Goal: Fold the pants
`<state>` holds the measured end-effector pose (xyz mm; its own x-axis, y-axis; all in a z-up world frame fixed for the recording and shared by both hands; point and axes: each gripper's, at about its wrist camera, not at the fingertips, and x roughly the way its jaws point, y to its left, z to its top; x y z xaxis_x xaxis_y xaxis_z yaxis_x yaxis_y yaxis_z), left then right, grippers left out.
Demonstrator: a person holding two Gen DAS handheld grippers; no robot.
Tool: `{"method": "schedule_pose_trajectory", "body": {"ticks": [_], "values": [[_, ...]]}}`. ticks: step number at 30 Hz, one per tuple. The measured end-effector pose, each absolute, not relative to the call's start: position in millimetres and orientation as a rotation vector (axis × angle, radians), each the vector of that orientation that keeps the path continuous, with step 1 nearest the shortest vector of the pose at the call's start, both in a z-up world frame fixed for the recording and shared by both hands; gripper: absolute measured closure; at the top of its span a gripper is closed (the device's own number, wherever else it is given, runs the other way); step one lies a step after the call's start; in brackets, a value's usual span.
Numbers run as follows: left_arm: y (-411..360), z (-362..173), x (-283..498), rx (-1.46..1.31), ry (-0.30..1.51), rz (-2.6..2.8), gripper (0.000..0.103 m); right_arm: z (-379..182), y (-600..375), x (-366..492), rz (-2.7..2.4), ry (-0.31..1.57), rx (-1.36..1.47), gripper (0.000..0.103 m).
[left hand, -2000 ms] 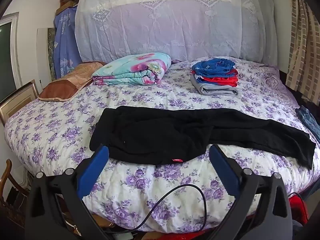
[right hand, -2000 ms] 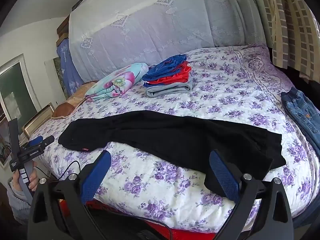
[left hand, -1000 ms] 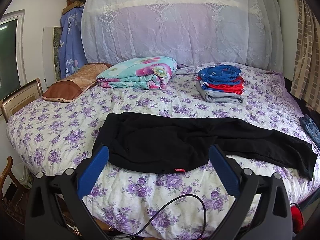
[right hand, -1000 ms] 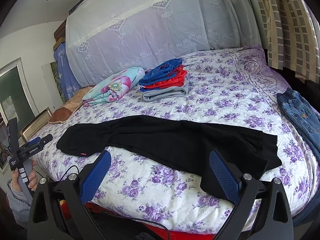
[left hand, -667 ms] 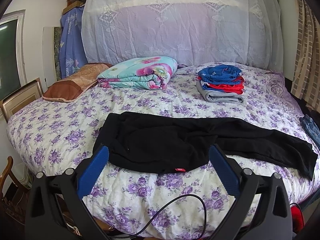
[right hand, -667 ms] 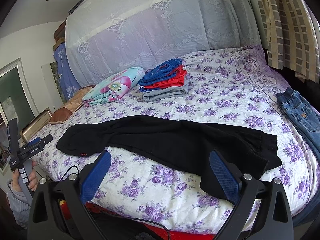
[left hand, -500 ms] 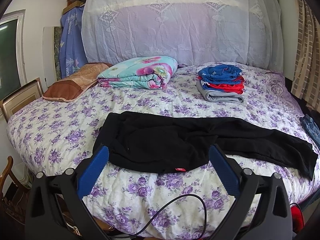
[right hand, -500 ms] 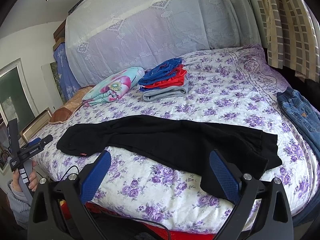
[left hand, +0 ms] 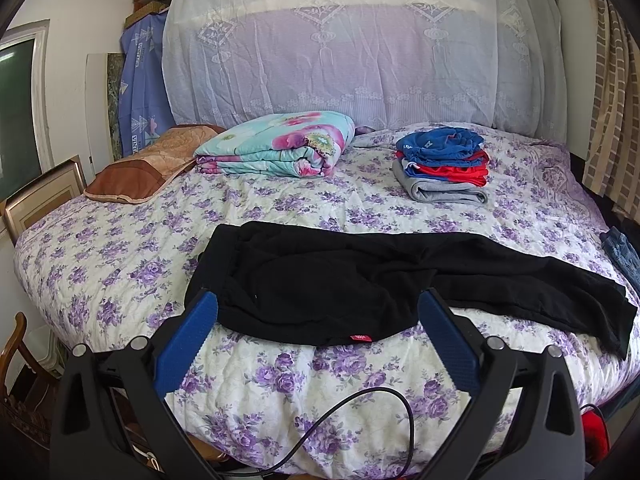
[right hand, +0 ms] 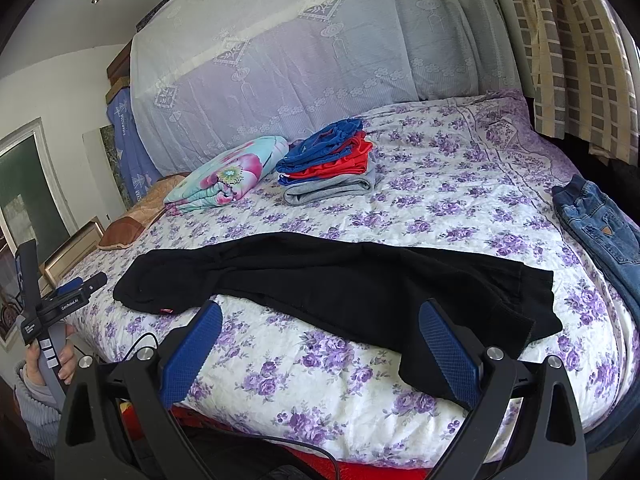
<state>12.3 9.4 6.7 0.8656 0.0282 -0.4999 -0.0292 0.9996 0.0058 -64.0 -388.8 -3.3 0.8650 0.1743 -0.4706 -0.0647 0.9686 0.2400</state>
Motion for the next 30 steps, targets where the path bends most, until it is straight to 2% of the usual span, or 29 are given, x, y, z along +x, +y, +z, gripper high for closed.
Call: {"method": "schedule_pose_trajectory", "body": {"ticks": [30], "values": [[10.0,5.9,13.0,0.001,0.526,0.033,0.005,-2.3,-388.8,-64.6,0.126,0.508,0.218,0.004]]}}
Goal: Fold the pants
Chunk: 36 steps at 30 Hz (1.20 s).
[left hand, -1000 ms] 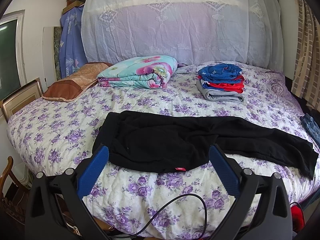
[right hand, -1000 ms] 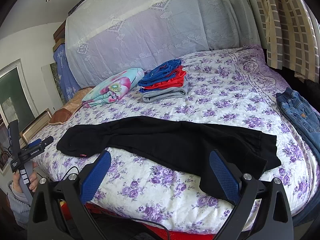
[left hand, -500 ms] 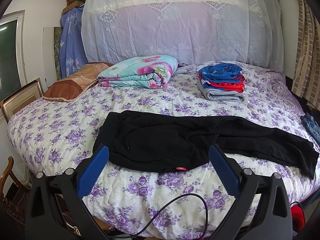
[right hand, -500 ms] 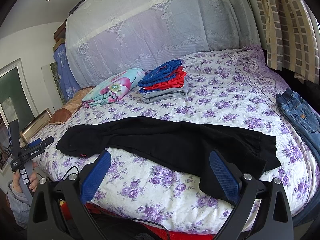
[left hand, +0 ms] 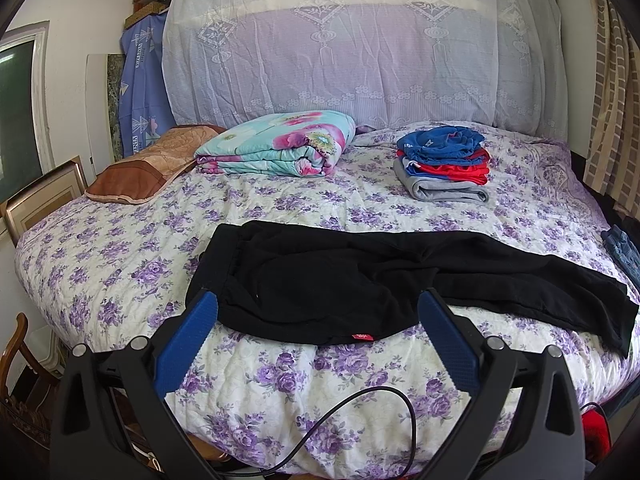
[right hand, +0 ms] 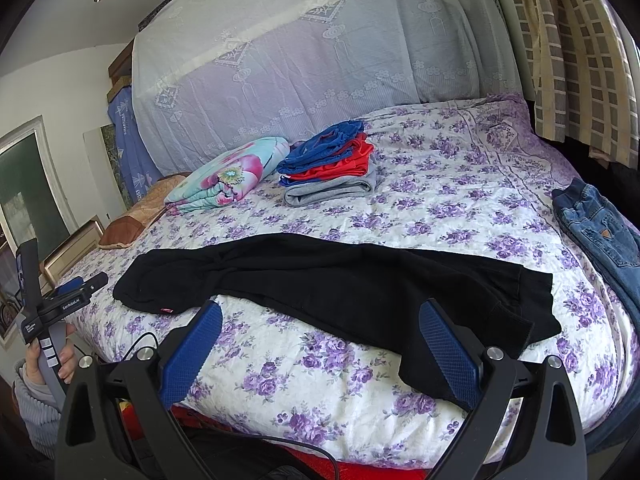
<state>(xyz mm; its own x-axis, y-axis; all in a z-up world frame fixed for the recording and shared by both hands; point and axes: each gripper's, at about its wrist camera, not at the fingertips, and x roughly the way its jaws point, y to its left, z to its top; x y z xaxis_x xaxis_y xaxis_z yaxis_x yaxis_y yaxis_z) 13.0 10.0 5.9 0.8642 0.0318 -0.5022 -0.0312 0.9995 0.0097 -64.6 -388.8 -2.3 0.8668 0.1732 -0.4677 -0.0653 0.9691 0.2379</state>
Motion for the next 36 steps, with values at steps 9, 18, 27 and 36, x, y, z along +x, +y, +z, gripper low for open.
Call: {"method": "schedule_pose_trajectory", "body": {"ticks": [9,18,27,36], "values": [[9.7,5.3,13.1,0.002,0.527,0.033,0.005,-1.4,-388.6,-64.6,0.126,0.506,0.217,0.004],[10.7,2.2,11.6,0.020,0.516,0.054,0.005,-1.9,-388.0,-65.2,0.126,0.507,0.217,0.004],[9.9,1.8,11.4,0.020,0.518,0.055,0.005,-0.6,-385.5,-63.4,0.133,0.514,0.215,0.004],[8.2,-1.4,12.5,0.025,0.528,0.055,0.005,-3.4,-384.2,-62.2,0.138,0.520,0.214,0.004]]}}
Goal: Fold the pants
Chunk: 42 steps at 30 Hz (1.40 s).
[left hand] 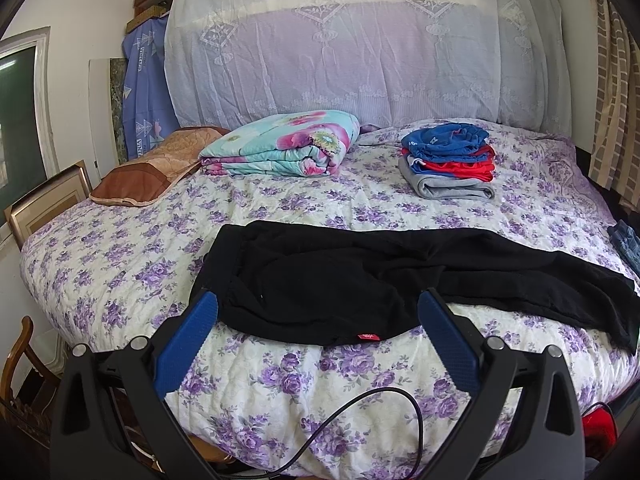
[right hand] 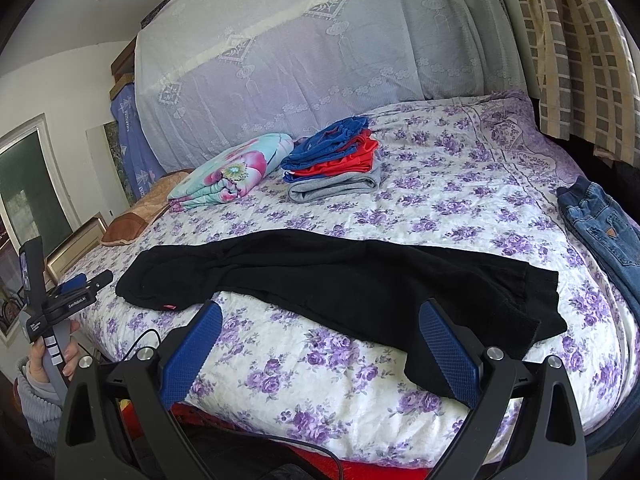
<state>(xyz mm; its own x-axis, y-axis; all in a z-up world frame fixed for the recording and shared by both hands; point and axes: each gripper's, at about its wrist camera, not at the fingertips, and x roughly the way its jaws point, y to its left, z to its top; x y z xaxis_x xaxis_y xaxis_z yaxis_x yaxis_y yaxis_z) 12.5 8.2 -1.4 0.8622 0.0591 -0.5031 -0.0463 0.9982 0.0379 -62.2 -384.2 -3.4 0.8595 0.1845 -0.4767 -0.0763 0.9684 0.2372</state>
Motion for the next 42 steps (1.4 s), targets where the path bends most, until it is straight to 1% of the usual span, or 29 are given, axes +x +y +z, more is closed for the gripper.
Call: {"method": "schedule_pose_trajectory", "body": {"ticks": [18,24,34,38,42], "values": [[18,-37,51,-0.005,0.645,0.060,0.005,-37,-391,-36,0.147,0.613,0.250,0.004],[26,-52,66,-0.038,0.679,0.053,0.005,-63,-410,-20,0.264,0.640,0.408,0.004],[40,-73,83,-0.107,0.742,0.010,0.005,-112,-425,1,0.294,0.744,0.590,0.004],[42,-80,90,-0.118,0.767,-0.012,0.005,-126,-438,11,0.266,0.692,0.674,0.004],[44,-89,98,-0.136,0.799,-0.028,0.005,-125,-442,19,0.247,0.655,0.698,0.003]]}}
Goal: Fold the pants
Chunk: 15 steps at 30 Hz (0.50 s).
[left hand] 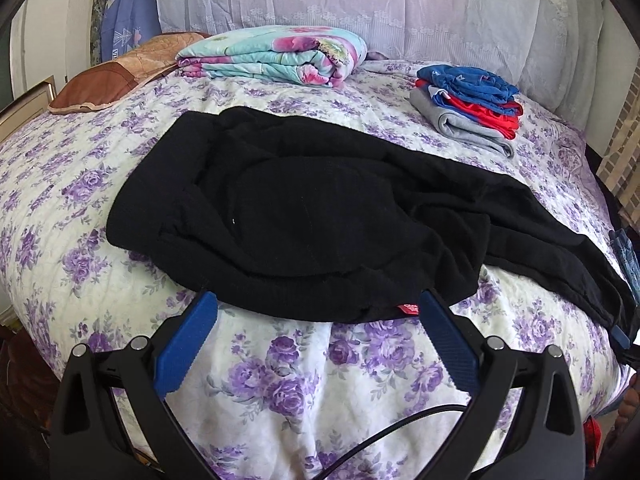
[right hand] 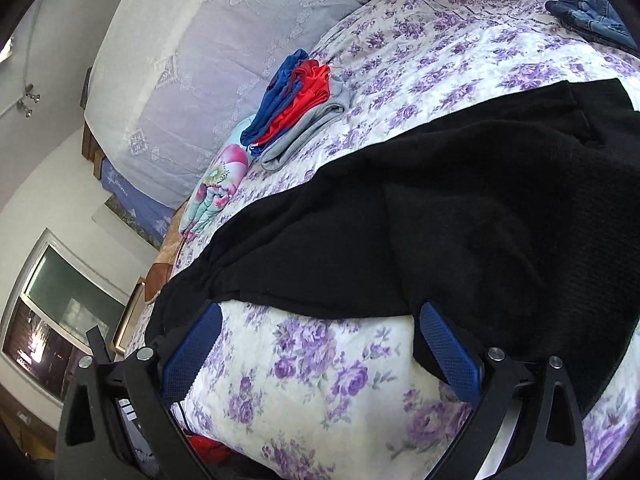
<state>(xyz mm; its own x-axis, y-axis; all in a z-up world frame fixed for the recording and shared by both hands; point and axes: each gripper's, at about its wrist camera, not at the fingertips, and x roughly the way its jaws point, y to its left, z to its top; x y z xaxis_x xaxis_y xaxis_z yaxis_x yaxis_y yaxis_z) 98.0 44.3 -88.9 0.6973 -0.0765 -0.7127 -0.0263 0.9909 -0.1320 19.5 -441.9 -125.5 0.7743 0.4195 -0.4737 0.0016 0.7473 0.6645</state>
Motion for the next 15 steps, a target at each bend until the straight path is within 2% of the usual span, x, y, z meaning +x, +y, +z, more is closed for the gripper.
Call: {"method": "schedule_pose_trajectory", "body": {"ticks": [7,12,14,15], "values": [[51,-99,100,-0.166,0.819,-0.040,0.005,-121,-446,9,0.360,0.742,0.772,0.003],[50,-101,103,-0.186,0.828,-0.037,0.005,-137,-442,23,0.316,0.658,0.897,0.005],[52,-99,103,-0.196,0.829,-0.042,0.005,-138,-445,29,0.290,0.601,0.933,0.025],[54,-98,103,-0.205,0.827,-0.044,0.005,-142,-448,32,0.299,0.589,0.964,0.050]]}}
